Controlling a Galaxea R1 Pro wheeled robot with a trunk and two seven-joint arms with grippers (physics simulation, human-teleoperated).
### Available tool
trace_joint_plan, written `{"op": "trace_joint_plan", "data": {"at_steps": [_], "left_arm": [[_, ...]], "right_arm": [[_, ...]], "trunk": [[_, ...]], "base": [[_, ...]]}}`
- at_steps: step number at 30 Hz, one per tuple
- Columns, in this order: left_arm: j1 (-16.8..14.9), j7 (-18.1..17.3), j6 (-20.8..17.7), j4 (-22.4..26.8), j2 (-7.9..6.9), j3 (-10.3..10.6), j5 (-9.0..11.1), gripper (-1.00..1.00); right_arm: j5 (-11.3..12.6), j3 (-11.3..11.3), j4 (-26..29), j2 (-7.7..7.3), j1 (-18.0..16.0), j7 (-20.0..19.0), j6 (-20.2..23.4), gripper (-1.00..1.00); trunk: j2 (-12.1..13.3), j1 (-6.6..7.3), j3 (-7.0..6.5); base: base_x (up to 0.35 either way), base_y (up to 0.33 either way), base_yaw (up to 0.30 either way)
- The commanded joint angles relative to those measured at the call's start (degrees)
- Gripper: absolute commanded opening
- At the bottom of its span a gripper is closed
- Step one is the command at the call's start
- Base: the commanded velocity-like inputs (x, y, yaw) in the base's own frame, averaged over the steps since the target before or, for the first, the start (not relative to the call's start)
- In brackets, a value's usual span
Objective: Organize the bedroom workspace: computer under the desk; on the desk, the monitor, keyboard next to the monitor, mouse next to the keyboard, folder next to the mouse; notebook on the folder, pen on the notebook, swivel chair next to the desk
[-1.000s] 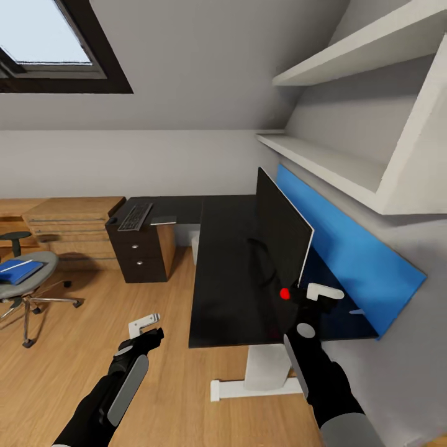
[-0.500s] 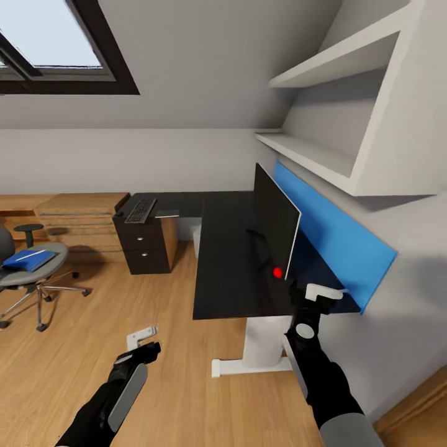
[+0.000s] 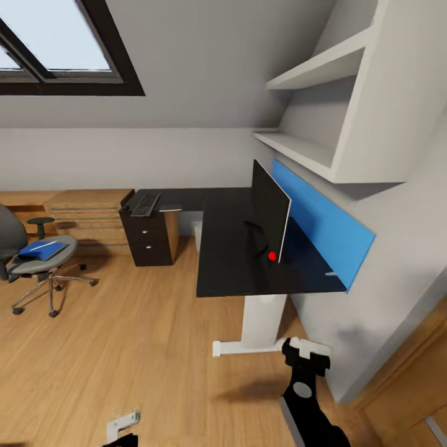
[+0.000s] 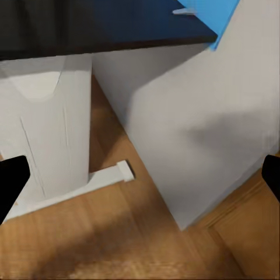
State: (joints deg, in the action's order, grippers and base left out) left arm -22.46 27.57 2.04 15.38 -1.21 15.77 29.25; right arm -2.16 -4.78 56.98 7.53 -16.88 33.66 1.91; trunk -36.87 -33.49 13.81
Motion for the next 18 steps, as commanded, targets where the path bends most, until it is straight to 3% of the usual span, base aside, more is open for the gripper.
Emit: {"op": "trace_joint_plan", "data": {"at_steps": [1, 7, 13, 15, 18], "left_arm": [[-0.04, -0.52, 1.1, -1.11, -0.01, 0.58, 0.58, 1.0], [-0.04, -6.8, 5.15, -8.3, 0.49, 0.88, 0.62, 1.0], [-0.04, -7.97, 12.33, -12.86, 0.79, 0.98, 0.61, 1.0], [-0.04, -8.08, 13.5, -13.47, 1.15, 1.0, 0.62, 1.0], [-0.04, -8.12, 13.97, -13.72, 1.55, 1.01, 0.63, 1.0]], "right_arm": [[0.24, -0.1, -1.59, -0.01, 0.05, 0.28, -0.47, 1.0], [2.26, -0.23, -16.45, 0.02, 0.4, 0.34, -13.55, 1.0], [2.55, -0.35, -31.16, 0.03, 0.44, -0.55, -24.71, 1.0], [2.58, -0.3, -35.67, 0.03, 0.44, -2.47, -29.24, 1.0], [2.59, -0.18, -39.31, -0.05, 0.44, -5.6, -32.16, 1.0]], "trunk": [[-0.08, 0.02, 0.08], [-0.08, 0.02, 0.08], [-0.08, 0.02, 0.08], [-0.08, 0.02, 0.13], [-0.08, 0.02, 0.27]], "base": [[-0.332, 0.0, 0.0], [-0.237, 0.0, 0.009], [-0.043, 0.042, 0.179], [-0.007, 0.215, 0.243], [-0.003, 0.271, 0.223]]}}
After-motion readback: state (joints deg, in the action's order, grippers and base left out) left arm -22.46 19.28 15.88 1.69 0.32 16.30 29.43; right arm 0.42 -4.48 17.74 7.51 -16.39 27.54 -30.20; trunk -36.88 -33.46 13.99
